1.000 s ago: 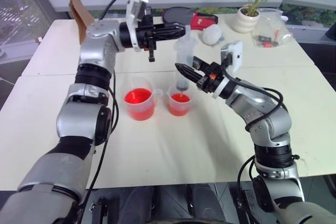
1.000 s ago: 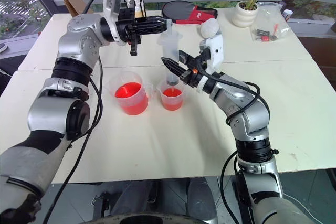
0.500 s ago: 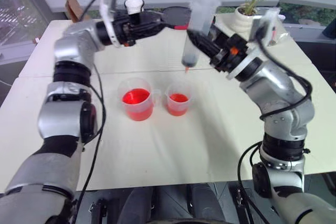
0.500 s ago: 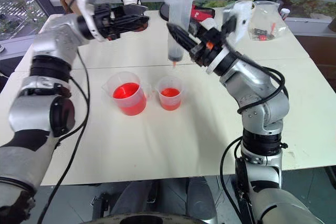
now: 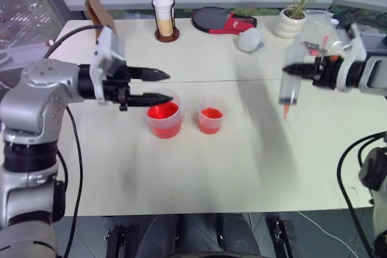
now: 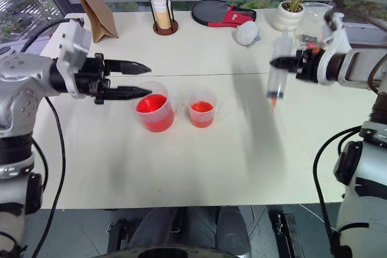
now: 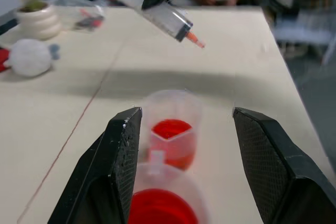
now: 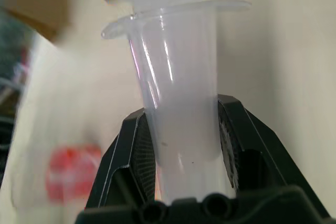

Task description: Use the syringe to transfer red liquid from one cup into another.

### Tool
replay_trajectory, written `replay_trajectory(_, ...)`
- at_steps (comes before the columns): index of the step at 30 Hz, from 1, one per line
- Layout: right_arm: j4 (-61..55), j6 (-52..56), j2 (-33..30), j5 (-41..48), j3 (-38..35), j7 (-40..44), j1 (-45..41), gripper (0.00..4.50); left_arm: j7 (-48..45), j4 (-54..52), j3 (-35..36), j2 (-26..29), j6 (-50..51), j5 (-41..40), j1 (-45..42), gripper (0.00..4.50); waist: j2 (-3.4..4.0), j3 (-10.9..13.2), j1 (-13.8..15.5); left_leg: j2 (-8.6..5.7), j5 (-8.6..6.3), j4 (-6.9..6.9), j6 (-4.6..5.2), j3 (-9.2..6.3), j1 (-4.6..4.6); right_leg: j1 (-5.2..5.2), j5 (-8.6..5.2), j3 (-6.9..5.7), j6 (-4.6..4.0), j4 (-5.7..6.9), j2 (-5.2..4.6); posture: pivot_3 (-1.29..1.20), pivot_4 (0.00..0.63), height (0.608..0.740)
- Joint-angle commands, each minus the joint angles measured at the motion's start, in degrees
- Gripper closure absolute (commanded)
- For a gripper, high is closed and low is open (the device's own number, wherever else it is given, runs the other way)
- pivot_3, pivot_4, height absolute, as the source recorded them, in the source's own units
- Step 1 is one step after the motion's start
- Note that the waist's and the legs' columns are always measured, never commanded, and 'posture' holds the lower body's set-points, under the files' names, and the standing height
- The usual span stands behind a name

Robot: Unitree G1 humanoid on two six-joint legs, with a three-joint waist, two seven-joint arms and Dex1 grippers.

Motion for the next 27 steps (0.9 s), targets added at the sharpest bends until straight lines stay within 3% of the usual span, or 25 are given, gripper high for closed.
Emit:
replay_trajectory(1, 2.3, 1.1, -0.9, -1.5, 6.1, 3.9, -1.8, 3.16, 2.2, -4.4, -2.8, 0.5, -1.5, 0.9, 3.1, 1.69, 0.01, 0.0, -0.2, 0.02, 0.0, -0.01, 0.01, 0.05, 0.03, 0.0, 0.0, 0.01, 0.0, 0.01, 0.02, 0.0, 0.15, 0.739)
replay_trajectory(8, 10.5, -4.4, 2.0, -9.7, 15.5, 10.1, -1.8, 3.16, 5.6, -7.4, -8.4, 0.0, -5.7, 4.0, 8.1, 1.69, 0.01, 0.0, 0.2, 0.01, 0.0, 0.07, 0.01, 0.07, 0.0, 0.02, 0.01, 0.01, 0.01, 0.03, 0.06, 0.0, 0.15, 0.739)
replay_trajectory(13, 14.1, -7.3, 3.3, -13.9, 18.8, 14.3, -1.9, 3.16, 7.9, -8.0, -8.4, -0.9, -5.4, 3.2, 8.6, 1.69, 0.01, 0.0, 0.3, -0.01, 0.0, 0.11, 0.01, 0.06, -0.01, 0.03, 0.01, 0.0, 0.01, 0.02, 0.05, 0.0, 0.15, 0.739)
replay_trajectory(16, 14.7, -8.2, 3.7, -15.6, 18.9, 15.9, -1.9, 1.87, 9.7, -7.2, -4.9, -2.0, -3.3, -0.5, 8.1, 1.61, 0.01, 0.0, 0.2, 0.0, 0.01, 0.11, 0.01, 0.05, 0.0, 0.03, 0.01, 0.0, 0.01, 0.03, 0.06, 0.0, 0.15, 0.739)
replay_trajectory(19, 13.2, -8.7, 2.6, -15.5, 17.1, 18.1, -2.2, 0.29, 12.5, -4.3, 1.2, -2.1, -0.5, -4.9, 6.8, 1.61, 0.0, 0.0, 0.1, 0.01, 0.01, 0.11, 0.01, 0.04, 0.0, 0.04, 0.01, 0.0, 0.02, 0.03, 0.08, 0.0, 0.15, 0.739)
replay_trajectory(24, 5.5, -11.7, -3.0, -15.0, 16.1, 24.5, -0.1, 0.29, 15.3, 2.9, 11.7, 2.3, 2.2, -8.3, 6.9, 1.61, 0.03, 0.0, 0.1, 0.01, 0.0, 0.1, 0.02, 0.04, 0.0, -0.01, 0.01, -0.01, 0.02, 0.04, 0.09, 0.0, 0.15, 0.739)
replay_trajectory(27, 0.2, -24.4, -10.2, -16.5, 14.4, 33.1, 5.4, 0.29, 16.2, 4.3, 17.8, 5.7, 3.8, -8.5, 12.6, 1.61, 0.02, 0.0, 0.2, 0.0, -0.03, 0.09, 0.06, 0.02, 0.0, 0.02, 0.01, -0.03, 0.03, 0.02, 0.09, 0.0, 0.15, 0.739)
